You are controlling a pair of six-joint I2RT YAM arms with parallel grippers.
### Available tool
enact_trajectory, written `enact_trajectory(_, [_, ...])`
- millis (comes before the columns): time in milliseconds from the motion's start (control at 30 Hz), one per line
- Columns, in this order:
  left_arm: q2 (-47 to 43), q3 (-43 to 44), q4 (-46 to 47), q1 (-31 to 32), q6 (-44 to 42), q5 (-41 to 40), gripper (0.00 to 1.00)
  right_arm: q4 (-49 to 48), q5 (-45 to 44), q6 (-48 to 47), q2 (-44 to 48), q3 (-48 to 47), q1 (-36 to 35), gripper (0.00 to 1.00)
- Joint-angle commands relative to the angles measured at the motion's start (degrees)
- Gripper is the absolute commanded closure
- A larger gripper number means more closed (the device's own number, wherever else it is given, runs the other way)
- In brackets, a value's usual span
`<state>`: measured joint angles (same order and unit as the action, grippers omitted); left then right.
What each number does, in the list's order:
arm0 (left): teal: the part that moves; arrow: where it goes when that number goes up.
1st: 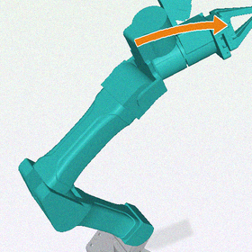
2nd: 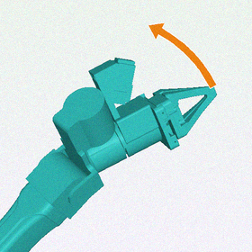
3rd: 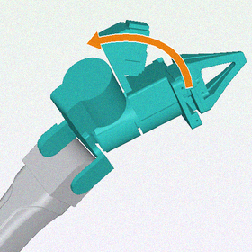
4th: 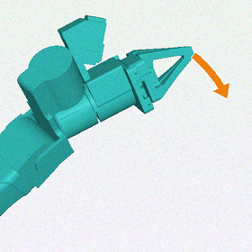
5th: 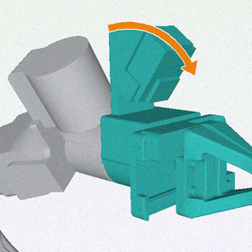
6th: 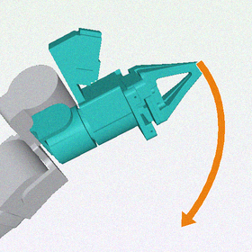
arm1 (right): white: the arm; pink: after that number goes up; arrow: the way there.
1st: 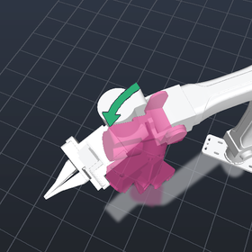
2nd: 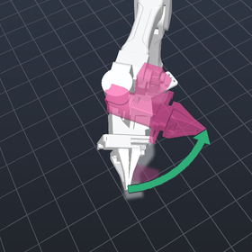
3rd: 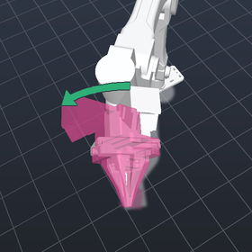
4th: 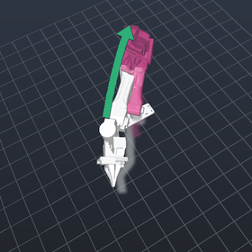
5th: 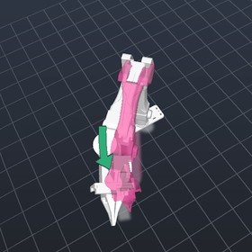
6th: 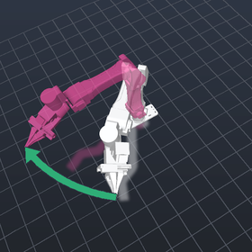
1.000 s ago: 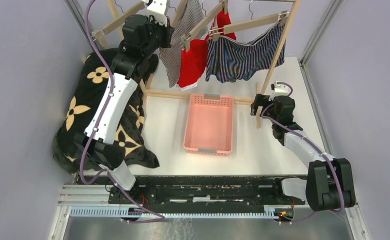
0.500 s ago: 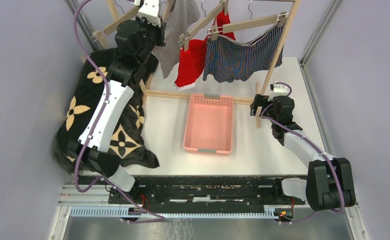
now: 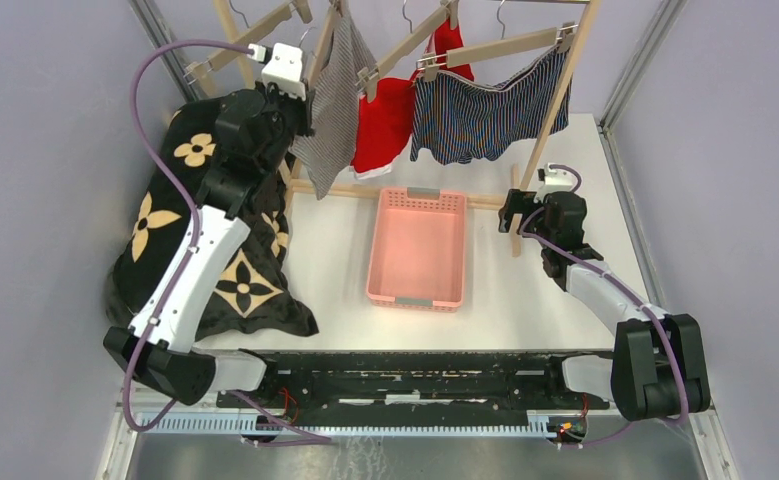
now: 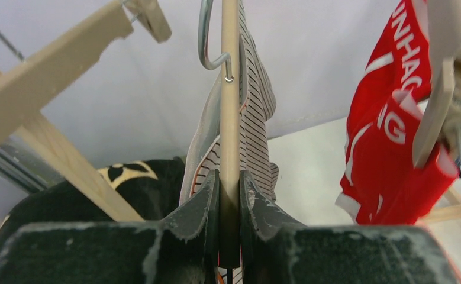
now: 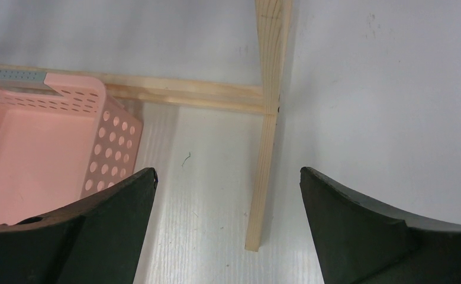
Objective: Remove the underwear clipped to the hanger
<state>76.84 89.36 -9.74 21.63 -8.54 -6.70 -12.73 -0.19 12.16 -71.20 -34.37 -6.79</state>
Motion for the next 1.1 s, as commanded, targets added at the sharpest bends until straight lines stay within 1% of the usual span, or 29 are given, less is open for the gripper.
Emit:
enact_trajectory(0, [-6.4,-6.4,2.6,-0.1,1.7,-2.1,0.97,-1.3,0.2,0.1,-0.2,-2.3,-0.6,0.00])
enact_trajectory(133, [-13.7,-19.7,4.1,0.0,4.9,-3.3,0.97,-1.0,1.9,0.5,0.1,-3.1,-0.8,0.00])
enact_trajectory(200, [-16.7,-23.7,2.9,0.1,6.9,-4.4,0.97,-0.7,3.2,1.1,0.0,-4.0,-1.0,0.00])
enact_trajectory(300, [-20.0,-28.6,0.3,1.9,10.2,-6.9,0.97,0.4,4.8,1.4,-0.2,-5.8,-1.4,0.00])
enact_trajectory(333, [-20.9,-29.8,-0.8,2.4,11.5,-6.6,0.97,0.6,5.1,1.4,0.0,-6.3,-1.7,0.00])
enact_trajectory(400, [-21.6,-31.3,-4.3,3.1,14.1,-4.1,0.97,0.9,5.9,1.5,0.0,-7.1,-2.0,0.00])
enact_trajectory(500, [-23.7,-33.9,-8.7,3.2,17.2,3.5,0.97,0.9,8.1,2.0,-0.1,-8.4,-2.5,0.00])
enact_trajectory(633, [-30.9,-38.9,-8.9,3.5,20.5,13.6,0.97,0.7,12.4,3.4,-0.6,-10.4,-2.9,0.00])
enact_trajectory(700, [-35.2,-39.6,-9.8,3.5,21.1,16.6,0.97,0.2,14.7,4.2,-0.9,-11.6,-3.1,0.00])
enact_trajectory(767, [-38.2,-38.6,-12.6,3.5,21.2,19.9,0.97,-0.3,17.9,5.0,-1.5,-13.0,-3.4,0.00])
enact_trajectory(900, [-40.0,-33.7,-21.7,3.6,19.5,26.5,0.97,-1.0,27.0,6.3,-3.3,-17.3,-4.1,0.00])
enact_trajectory(967, [-40.6,-32.9,-23.8,3.5,18.9,29.1,0.97,-2.9,31.4,8.4,-4.3,-18.9,-4.5,0.00])
enact_trajectory(1067, [-41.3,-33.4,-25.8,3.5,18.6,30.4,0.97,-7.1,38.9,11.7,-6.0,-21.3,-5.1,0.00])
